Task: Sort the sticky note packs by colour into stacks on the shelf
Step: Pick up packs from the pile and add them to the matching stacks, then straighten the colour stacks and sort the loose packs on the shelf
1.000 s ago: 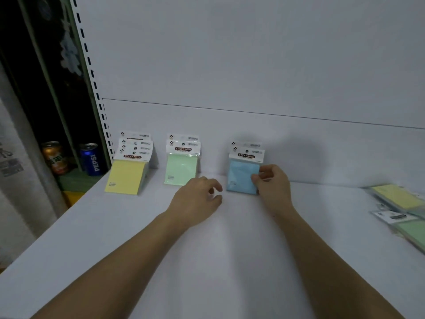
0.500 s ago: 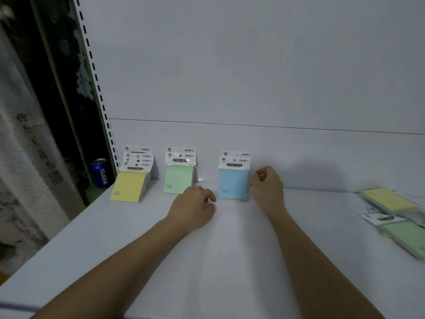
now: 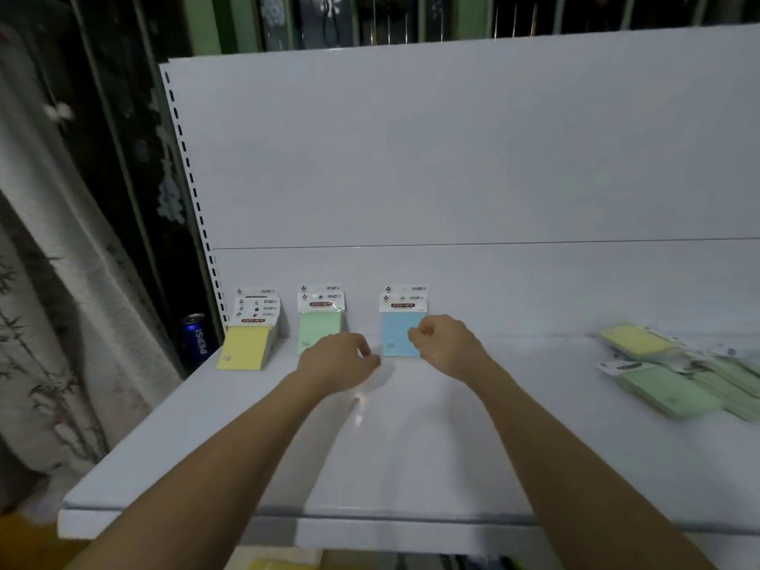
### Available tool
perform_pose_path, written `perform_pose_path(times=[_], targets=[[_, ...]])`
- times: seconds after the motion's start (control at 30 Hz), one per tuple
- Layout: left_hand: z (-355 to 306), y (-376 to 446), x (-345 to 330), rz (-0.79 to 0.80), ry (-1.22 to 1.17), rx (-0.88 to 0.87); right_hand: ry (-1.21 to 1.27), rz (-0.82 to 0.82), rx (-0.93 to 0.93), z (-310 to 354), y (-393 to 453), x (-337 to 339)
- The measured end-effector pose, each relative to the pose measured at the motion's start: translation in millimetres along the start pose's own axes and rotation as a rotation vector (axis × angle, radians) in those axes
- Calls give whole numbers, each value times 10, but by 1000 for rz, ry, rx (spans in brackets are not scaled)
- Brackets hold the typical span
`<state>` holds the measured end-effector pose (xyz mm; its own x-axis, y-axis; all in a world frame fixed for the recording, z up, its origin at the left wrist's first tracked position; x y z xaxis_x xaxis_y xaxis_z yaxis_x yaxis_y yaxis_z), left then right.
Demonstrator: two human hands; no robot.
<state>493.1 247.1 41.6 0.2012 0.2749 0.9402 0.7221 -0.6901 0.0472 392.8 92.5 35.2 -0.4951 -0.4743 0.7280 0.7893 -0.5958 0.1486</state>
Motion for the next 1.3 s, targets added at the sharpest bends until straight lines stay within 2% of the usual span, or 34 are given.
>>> perform_pose_path(times=[0.17,0.3,0.63,0.8,1.03,1.3], targets=[[-103,-385,119,14,-59,-51,-231,102,-16,77,-534,185],[-170,-720,153,9,-68,-104,-389,98,-35,139,-999,297],[-514,-1332,47,-16,-10,-194,-420,43,-54,-29,-1810,696],[-903,-1444,-135,31,-29,-227,-392,22,-107,-397,-2062,932],[-1872,-1415,-628,50,-98,-278,-387,24,-157,-1151,-2210,1524],[-2914,-1152,-1259,43,-221,-222,-297,-12,-120,-2088,-2245,2211]])
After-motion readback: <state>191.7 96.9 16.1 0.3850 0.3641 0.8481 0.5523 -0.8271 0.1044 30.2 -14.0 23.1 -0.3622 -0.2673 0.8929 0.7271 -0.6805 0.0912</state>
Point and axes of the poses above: each hand's wrist, its own y-axis towards the middle knuckle, its own x-axis out of the back of the hand, z = x × y, the point moved 1 cm from there along y, towards the middle knuckle, and after that the axes turned 4 degrees about z, right-handed, at the moved point
